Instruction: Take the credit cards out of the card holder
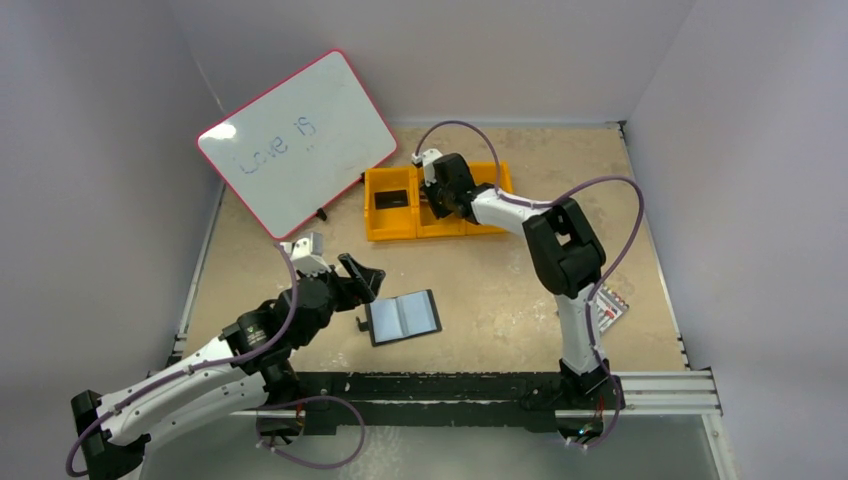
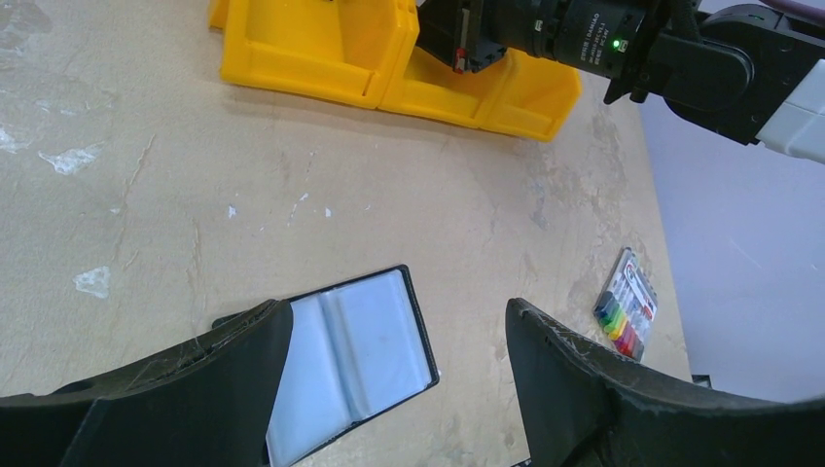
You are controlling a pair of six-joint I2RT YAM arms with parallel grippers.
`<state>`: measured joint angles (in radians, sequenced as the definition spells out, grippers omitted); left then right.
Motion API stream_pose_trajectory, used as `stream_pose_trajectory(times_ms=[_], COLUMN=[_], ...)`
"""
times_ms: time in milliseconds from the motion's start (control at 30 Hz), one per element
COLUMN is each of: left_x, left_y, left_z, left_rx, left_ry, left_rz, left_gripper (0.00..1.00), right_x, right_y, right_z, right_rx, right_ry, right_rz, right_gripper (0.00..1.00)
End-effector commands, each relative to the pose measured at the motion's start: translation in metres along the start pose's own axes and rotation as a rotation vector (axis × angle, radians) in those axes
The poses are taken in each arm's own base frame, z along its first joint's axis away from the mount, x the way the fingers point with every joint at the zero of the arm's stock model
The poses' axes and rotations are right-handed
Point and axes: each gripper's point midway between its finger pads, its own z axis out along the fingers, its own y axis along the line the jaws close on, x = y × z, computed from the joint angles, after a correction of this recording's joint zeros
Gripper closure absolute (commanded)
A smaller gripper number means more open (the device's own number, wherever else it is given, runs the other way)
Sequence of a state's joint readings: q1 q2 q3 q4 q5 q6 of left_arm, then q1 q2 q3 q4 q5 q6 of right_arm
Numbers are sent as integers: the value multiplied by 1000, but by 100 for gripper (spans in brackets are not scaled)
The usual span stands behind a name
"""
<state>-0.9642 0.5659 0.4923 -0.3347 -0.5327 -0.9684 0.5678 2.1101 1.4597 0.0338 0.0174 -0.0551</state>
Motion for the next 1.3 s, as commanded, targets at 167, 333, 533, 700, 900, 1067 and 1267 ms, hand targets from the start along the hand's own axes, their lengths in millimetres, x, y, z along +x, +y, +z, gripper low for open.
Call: stream_pose_trajectory(times_ms=[167, 333, 533, 700, 900, 1067, 1267], left_x=[-18, -18, -18, -17, -14, -3, 21], left_y=[-13, -13, -12, -14, -13, 1, 22], left_z=[-4, -4, -4, -3, -1, 3, 10], left_rx=[27, 27, 23, 28, 19, -43, -124], left_ry=[-48, -48, -48, -44, -35, -5, 57], left_rz=[-35, -35, -34, -34, -30, -15, -9], left_gripper=[20, 20, 20, 20, 20, 20, 20], right_x=[-29, -36, -37, -55, -98, -79, -24], right_y=[-25, -32, -31, -16, 5, 31, 57], right_z=[4, 4, 2, -27, -108, -159, -193], right_rx=[122, 155, 143, 52, -70, -204, -337], right_ry=[-58, -67, -61, -108, -323, -371, -361], right_rz=[21, 18, 10, 26, 67, 276, 520], right_gripper=[100, 100, 99, 95, 84, 56, 18])
